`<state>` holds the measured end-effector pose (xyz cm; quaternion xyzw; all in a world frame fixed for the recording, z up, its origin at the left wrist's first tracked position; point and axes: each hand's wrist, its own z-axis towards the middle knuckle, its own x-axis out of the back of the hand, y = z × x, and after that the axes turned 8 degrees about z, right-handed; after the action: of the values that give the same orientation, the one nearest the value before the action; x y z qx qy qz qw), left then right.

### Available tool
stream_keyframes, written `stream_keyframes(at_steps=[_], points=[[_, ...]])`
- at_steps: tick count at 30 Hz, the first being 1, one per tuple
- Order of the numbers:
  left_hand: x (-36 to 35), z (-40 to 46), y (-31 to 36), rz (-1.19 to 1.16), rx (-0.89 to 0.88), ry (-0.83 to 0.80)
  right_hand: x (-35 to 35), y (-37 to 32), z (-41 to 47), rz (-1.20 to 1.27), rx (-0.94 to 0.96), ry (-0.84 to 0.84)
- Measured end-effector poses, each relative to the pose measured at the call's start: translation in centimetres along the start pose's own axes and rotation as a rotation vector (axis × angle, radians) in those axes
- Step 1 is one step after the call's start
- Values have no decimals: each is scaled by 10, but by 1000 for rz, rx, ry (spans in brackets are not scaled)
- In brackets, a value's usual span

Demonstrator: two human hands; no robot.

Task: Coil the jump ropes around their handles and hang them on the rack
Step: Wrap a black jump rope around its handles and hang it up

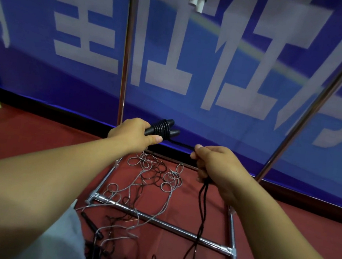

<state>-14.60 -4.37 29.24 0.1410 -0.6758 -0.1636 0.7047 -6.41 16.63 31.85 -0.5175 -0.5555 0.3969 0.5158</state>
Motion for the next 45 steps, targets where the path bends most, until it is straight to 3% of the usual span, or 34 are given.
stream_keyframes(at_steps=[5, 13, 19, 36, 42, 45], points=[[-8, -2, 7, 102, -75, -101, 4, -6, -5, 124, -14, 43], [-16, -13, 21, -34, -211, -506, 8, -2, -1, 110, 56, 158], [-10, -20, 26, -54, -310, -599, 12, -1, 1, 131, 56, 199], [2, -41, 39, 96, -571, -478, 16, 6, 5, 89, 76, 212], [16, -54, 43, 219, -632, -372, 19, 5, 2, 45, 75, 135], [23, -62, 41, 103, -658, -423, 20, 2, -2, 56, 47, 64]])
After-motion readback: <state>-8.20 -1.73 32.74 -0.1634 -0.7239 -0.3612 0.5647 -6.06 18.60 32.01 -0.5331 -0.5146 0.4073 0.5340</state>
